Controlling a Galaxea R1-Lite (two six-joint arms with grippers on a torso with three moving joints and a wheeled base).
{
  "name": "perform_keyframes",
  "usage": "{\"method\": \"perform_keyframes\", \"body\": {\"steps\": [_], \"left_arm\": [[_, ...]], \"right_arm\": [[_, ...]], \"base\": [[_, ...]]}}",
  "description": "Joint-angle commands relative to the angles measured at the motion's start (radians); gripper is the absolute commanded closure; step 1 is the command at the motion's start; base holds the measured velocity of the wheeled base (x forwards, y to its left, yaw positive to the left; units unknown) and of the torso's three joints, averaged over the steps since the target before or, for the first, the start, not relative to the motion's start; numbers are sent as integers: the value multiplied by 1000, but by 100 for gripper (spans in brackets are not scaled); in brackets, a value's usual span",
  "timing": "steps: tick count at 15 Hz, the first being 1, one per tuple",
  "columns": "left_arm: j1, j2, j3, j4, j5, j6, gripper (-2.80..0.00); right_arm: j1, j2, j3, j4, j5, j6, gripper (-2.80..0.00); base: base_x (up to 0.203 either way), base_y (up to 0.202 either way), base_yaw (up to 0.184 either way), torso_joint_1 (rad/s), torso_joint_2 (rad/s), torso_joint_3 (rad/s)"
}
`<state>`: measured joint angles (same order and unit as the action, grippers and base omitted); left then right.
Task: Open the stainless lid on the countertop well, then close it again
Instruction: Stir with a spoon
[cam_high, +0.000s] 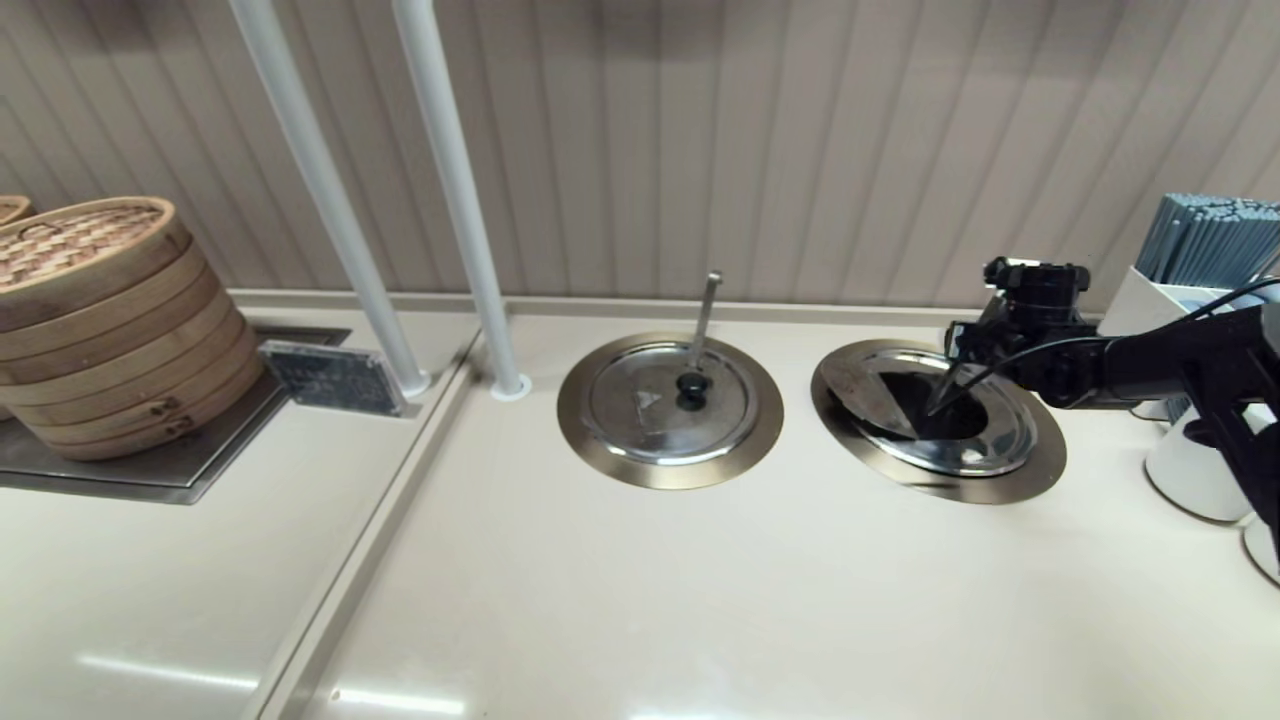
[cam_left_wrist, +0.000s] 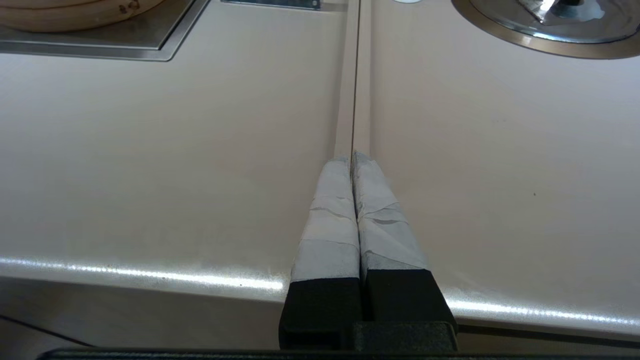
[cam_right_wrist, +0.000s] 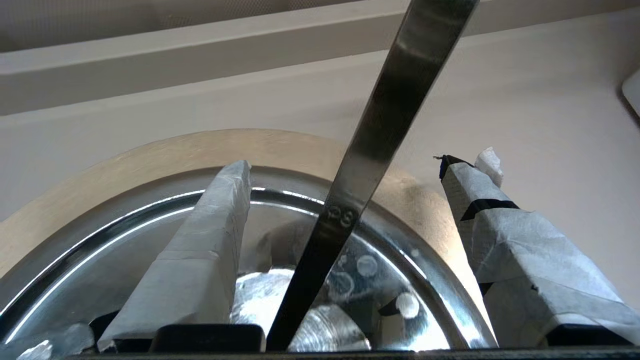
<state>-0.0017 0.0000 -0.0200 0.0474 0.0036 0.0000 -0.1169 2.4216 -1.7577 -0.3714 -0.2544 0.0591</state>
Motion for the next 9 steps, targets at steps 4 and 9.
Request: {"method": "perform_keyframes", "body": {"steps": [4, 9], "left_arm": [[0, 0, 0, 0, 0, 0, 0], [0, 0, 0, 0, 1, 0, 0]], "right_arm": [[-19, 129, -85, -14, 3, 5, -280], [-8, 151, -115, -15, 4, 7, -280]], "base": [[0, 0, 0, 0, 0, 0], [0, 0, 0, 0, 0, 0]]}}
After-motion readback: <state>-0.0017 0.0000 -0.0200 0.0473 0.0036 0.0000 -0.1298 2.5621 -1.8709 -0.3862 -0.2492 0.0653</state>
